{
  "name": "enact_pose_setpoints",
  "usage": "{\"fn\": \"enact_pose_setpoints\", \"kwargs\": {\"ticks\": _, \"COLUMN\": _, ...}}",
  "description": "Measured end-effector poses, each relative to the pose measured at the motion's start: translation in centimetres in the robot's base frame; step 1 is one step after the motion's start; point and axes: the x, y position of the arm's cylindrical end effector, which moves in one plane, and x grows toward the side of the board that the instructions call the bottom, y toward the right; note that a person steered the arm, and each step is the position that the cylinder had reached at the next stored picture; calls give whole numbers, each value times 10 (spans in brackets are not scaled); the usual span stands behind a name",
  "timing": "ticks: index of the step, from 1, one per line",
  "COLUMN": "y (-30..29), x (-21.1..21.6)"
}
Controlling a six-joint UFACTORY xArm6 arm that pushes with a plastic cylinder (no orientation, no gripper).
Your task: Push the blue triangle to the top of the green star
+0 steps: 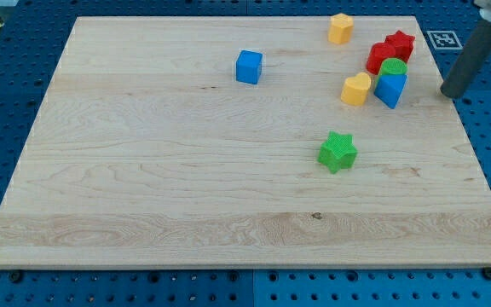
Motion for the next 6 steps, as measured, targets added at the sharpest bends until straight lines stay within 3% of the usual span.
{"fn": "enact_pose_setpoints", "kwargs": {"ticks": 1, "y": -32, "x": -12}}
{"fn": "enact_pose_setpoints", "kwargs": {"ticks": 3, "y": -157, "x": -12}}
{"fn": "enact_pose_setpoints", "kwargs": {"ticks": 4, "y": -154, "x": -12}}
{"fn": "enact_pose_setpoints", "kwargs": {"ticks": 6, "y": -81, "x": -12}}
